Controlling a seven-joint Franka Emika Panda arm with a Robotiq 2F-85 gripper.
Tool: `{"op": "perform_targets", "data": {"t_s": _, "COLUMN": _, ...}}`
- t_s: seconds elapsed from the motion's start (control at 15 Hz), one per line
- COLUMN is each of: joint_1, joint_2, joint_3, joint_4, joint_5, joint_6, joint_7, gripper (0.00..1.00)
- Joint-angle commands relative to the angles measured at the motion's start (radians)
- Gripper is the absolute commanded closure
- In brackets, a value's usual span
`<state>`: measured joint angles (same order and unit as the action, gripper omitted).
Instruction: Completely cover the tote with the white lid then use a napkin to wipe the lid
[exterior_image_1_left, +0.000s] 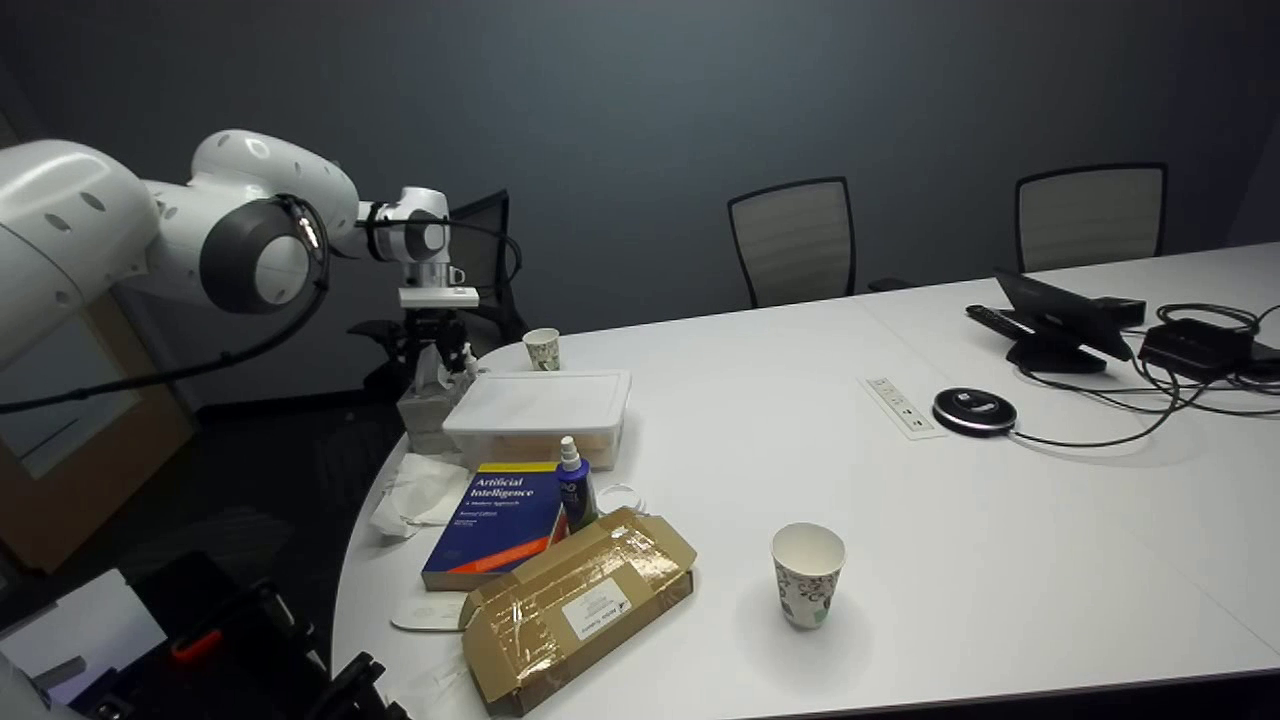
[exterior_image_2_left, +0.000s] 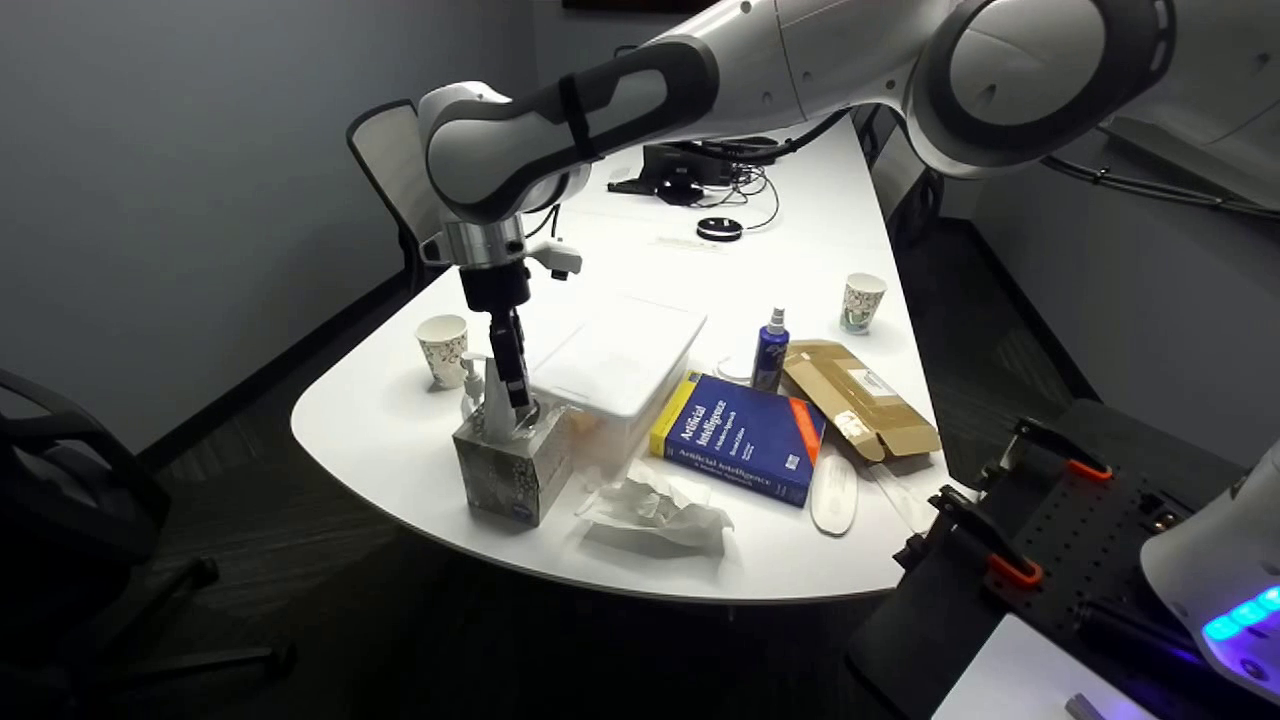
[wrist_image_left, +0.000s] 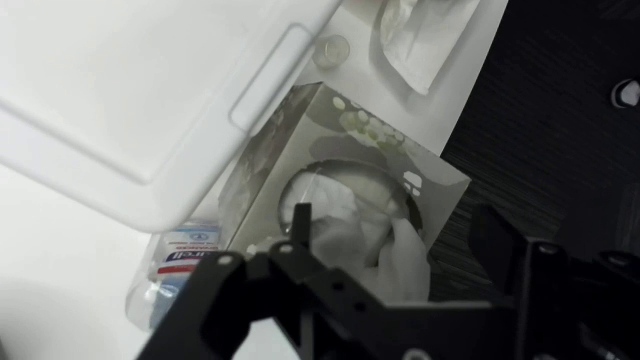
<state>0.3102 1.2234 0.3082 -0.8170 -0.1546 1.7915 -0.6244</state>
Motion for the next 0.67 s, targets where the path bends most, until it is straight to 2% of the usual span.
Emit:
{"op": "perform_targets", "data": {"t_s": 0.0, "joint_1": 0.020, "joint_2": 0.036, "joint_3": -0.011, "joint_4": 0.073, "joint_5": -0.019, "joint_6": 0.000, "joint_7": -0.015, "gripper": 0.51}}
{"op": "perform_targets", "data": {"t_s": 0.4, "joint_1": 0.020, "joint_2": 0.049, "joint_3": -0.014, "joint_4": 0.101, "joint_5": -0.019, "joint_6": -0.002, "joint_7": -0.011, "gripper": 0.95}}
{"op": "perform_targets", "data": {"t_s": 0.47, "joint_1": 0.019, "joint_2": 0.050, "joint_3": -0.013, "joint_4": 0.103, "joint_5": -0.019, "joint_6": -0.001, "joint_7": -0.011, "gripper": 1.00}}
{"op": "perform_targets", "data": {"t_s": 0.6, "joint_1": 0.018, "joint_2": 0.052, "joint_3": -0.014, "joint_4": 0.106, "joint_5": -0.018, "joint_6": 0.000, "joint_7": -0.010, "gripper": 1.00}}
